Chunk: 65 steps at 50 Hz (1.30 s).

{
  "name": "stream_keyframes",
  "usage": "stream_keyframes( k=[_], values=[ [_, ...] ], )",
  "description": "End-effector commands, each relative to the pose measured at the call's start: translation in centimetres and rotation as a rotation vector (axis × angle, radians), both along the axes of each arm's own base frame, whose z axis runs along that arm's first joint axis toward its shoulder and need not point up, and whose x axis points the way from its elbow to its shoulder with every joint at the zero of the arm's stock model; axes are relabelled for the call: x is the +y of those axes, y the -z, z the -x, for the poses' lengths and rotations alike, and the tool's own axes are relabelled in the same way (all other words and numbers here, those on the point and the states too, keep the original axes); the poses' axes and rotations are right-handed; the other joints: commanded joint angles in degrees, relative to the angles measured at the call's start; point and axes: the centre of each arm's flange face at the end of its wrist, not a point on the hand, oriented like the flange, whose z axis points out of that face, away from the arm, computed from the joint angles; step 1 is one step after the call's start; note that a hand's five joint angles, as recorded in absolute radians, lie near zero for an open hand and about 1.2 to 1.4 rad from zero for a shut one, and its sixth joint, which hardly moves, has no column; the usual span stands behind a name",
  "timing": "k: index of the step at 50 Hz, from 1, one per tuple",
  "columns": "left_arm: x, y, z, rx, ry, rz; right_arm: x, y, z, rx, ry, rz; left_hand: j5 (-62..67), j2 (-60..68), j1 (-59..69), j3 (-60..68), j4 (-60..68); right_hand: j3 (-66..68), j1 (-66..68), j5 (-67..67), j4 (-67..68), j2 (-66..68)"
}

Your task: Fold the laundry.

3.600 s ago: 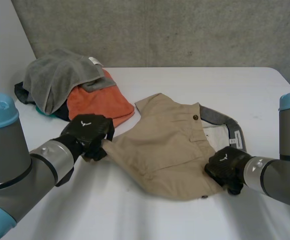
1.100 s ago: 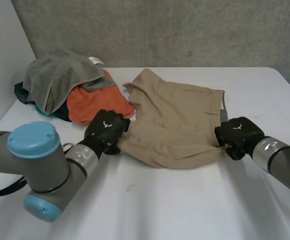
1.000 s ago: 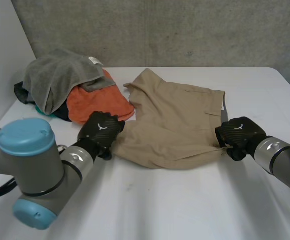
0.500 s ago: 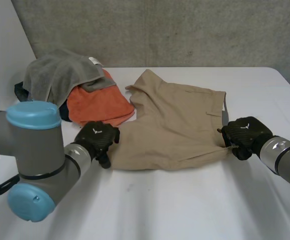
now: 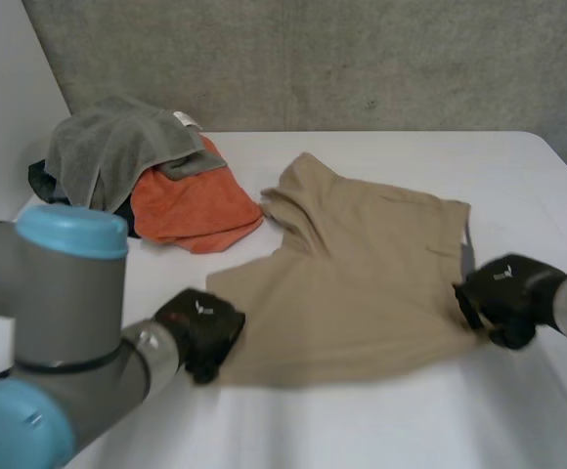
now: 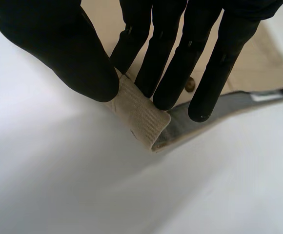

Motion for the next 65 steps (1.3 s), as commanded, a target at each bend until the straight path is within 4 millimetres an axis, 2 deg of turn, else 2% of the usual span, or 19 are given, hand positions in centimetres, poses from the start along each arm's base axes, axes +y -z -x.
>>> stream_keyframes(
  k=[1,4,8,14,18,21,22,24,28,32,39,42,47,49,50,52,54,59,65],
  values=[
    [7.2,-1.4,-1.4,-0.107,0.186,-0.060,3.4,-1.7,1.5,0.107,-0.169,-0.225,13.2,11.5,14.4,12.1,11.6,11.5,17.9,11.2,11.5,13.4],
    [7.3,-1.3,-1.3,-0.135,0.209,-0.044,3.2,-1.3,1.4,0.105,-0.171,-0.214,13.2,11.5,14.4,12.1,11.6,11.5,17.9,11.2,11.5,13.4],
    [5.2,-1.2,-0.4,-0.167,0.186,0.020,1.8,-0.4,1.4,0.099,-0.144,-0.192,13.2,11.5,14.4,12.1,11.6,11.5,17.9,11.2,11.5,13.4],
    [-1.6,-3.4,3.2,-0.087,0.081,0.241,-1.6,-1.1,0.8,0.001,-0.035,-0.040,13.2,11.5,14.4,12.1,11.6,11.5,17.9,11.2,11.5,13.4],
    [-7.1,-6.6,5.4,0.042,0.005,0.439,-5.0,-3.5,-0.4,-0.088,0.023,0.196,13.2,11.5,14.4,12.1,11.6,11.5,17.9,11.2,11.5,13.4],
    [-10.8,-11.7,6.6,0.196,-0.051,0.659,-8.3,-7.9,-1.3,-0.206,0.092,0.465,13.2,11.5,14.4,12.1,11.6,11.5,17.9,11.2,11.5,13.4],
    [-12.3,-15.1,6.9,0.294,-0.084,0.791,-9.7,-10.8,-1.7,-0.288,0.139,0.606,13.2,11.5,14.4,12.1,11.6,11.5,17.9,11.2,11.5,13.4],
    [-13.4,-20.0,6.8,0.450,-0.130,0.970,-10.9,-15.7,-2.0,-0.426,0.195,0.817,13.2,11.5,14.4,12.1,11.6,11.5,17.9,11.2,11.5,13.4],
    [-13.1,-26.8,6.1,0.711,-0.159,1.185,-10.7,-22.9,-2.3,-0.663,0.241,1.117,13.2,11.5,14.4,12.1,11.6,11.5,17.9,11.2,11.5,13.4],
    [-12.9,-28.8,5.4,0.808,-0.136,1.226,-10.4,-25.4,-2.6,-0.747,0.217,1.261,13.2,11.5,14.4,12.1,11.6,11.5,17.9,11.2,11.5,13.4],
    [-14.1,-24.6,5.1,0.714,-0.163,1.063,-10.9,-23.5,-4.2,-0.719,0.165,1.212,13.2,11.5,14.4,12.1,11.6,11.5,17.9,11.2,11.5,13.4],
    [-14.7,-20.4,4.6,0.624,-0.202,0.955,-11.7,-20.3,-4.6,-0.675,0.170,1.099,13.2,11.5,14.4,12.1,11.6,11.5,17.9,11.2,11.5,13.4],
    [-14.2,-12.7,4.6,0.519,-0.188,0.786,-11.6,-12.5,-4.8,-0.542,0.203,0.836,13.2,11.5,14.4,12.1,11.6,11.5,17.9,11.2,11.5,13.4],
    [-13.9,-10.7,4.8,0.494,-0.175,0.740,-11.3,-11.0,-4.9,-0.512,0.192,0.799,13.2,11.5,14.4,12.1,11.6,11.5,17.9,11.2,11.5,13.4],
    [-13.7,-9.5,4.8,0.483,-0.169,0.715,-11.2,-10.6,-4.9,-0.504,0.187,0.791,13.2,11.5,14.4,12.1,11.6,11.5,17.9,11.2,11.5,13.4],
    [-13.0,-6.5,5.1,0.458,-0.151,0.633,-10.9,-9.9,-5.4,-0.498,0.143,0.780,-25.1,-26.8,-23.9,-26.2,-26.7,11.5,17.9,11.2,11.5,13.4],
    [-12.4,-4.9,5.4,0.447,-0.145,0.586,-10.5,-9.6,-5.9,-0.500,0.112,0.769,-40.0,-41.7,-38.8,-41.2,-41.6,11.5,17.9,11.2,11.5,13.4],
    [-11.0,-2.2,5.8,0.463,-0.184,0.453,-9.2,-8.7,-7.3,-0.478,0.049,0.727,-39.2,-40.9,-38.0,-40.3,-40.8,11.5,17.9,11.2,11.5,13.4],
    [-10.7,-1.7,5.9,0.499,-0.223,0.370,-7.7,-9.6,-7.5,-0.471,0.030,0.704,-40.9,-42.6,-39.7,-42.0,-42.5,11.5,17.9,11.2,11.5,13.4]
  ],
)
